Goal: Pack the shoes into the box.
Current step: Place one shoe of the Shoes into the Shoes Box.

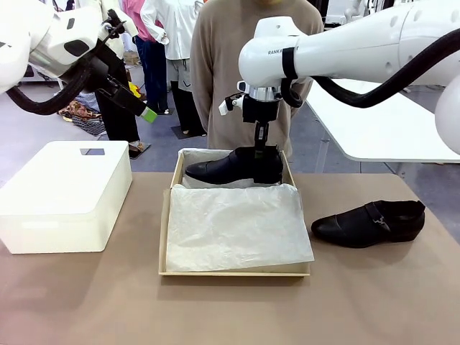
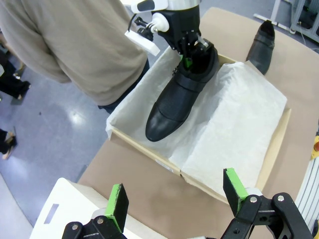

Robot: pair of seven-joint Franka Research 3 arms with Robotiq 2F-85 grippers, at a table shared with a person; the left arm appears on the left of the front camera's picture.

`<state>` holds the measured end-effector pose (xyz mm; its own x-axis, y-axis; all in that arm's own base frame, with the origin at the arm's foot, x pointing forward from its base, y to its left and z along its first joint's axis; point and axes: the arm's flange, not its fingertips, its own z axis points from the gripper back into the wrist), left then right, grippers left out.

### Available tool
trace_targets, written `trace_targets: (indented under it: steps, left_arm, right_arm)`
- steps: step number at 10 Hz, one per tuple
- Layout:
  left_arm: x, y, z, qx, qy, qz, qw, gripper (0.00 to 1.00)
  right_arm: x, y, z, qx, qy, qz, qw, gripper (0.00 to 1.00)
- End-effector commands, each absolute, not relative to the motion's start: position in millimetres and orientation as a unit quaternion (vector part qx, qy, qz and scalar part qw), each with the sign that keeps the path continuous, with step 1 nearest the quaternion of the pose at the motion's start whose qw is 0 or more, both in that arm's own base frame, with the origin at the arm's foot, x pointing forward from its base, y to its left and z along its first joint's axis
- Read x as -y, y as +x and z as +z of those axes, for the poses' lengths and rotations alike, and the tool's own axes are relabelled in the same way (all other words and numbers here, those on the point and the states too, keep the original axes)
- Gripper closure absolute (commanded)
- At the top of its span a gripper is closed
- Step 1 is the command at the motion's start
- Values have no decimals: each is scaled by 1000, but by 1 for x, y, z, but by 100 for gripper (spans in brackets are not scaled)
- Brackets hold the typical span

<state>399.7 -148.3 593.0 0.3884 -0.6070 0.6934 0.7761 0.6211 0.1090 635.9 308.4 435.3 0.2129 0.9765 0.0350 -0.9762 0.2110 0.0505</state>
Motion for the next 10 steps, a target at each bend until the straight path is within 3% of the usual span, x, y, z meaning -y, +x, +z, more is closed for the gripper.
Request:
trace_targets:
  steps: [1, 9, 10]
  left_arm:
    - [146, 401, 592, 364, -125, -424, 820, 0]
    - [146, 401, 592, 364, -125, -424, 820, 0]
    - [146, 401, 592, 364, -125, -424, 820, 0]
  right_arm:
    - [-308, 642, 430, 6, 34, 640, 768, 100]
    - [-310, 650, 395, -8, 42, 650, 759, 100]
    - [-310, 649, 395, -11, 45, 650, 758, 86]
